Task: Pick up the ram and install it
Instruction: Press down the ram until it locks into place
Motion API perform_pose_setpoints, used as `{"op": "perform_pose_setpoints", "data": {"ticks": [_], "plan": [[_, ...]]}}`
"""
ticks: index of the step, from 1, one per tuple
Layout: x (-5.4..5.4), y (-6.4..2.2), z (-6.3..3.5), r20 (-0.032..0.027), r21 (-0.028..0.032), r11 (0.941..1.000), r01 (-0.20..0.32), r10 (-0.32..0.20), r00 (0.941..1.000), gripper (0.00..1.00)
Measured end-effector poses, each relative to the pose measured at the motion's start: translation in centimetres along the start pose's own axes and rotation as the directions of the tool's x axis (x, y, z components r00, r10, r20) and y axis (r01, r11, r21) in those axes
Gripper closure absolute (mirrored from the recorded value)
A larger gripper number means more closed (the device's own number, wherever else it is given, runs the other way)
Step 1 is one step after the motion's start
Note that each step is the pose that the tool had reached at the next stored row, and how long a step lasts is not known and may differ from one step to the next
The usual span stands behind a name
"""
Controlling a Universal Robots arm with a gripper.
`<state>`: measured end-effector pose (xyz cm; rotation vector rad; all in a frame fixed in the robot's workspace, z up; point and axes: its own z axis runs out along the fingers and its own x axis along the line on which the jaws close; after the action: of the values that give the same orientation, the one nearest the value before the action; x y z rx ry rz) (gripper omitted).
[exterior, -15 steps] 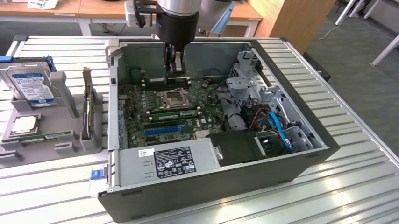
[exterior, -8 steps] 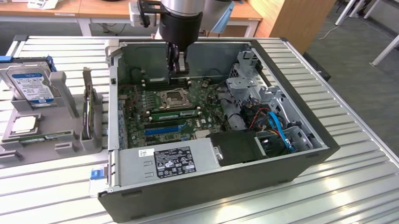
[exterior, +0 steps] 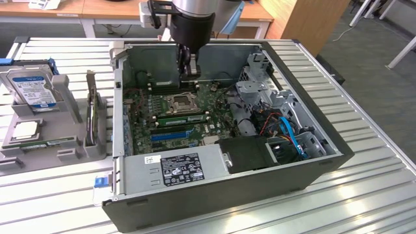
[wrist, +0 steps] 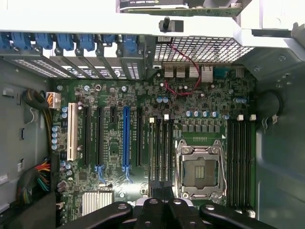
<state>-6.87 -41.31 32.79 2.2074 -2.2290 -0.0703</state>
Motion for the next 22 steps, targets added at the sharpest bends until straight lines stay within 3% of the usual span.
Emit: {"op": "perform_pose_setpoints", "data": {"ticks": [22], "plan": [[0.0,-1.71,-0.06,0.0000,-0.0077,1.0000,0.000,0.000,1.0000,0.90]]}}
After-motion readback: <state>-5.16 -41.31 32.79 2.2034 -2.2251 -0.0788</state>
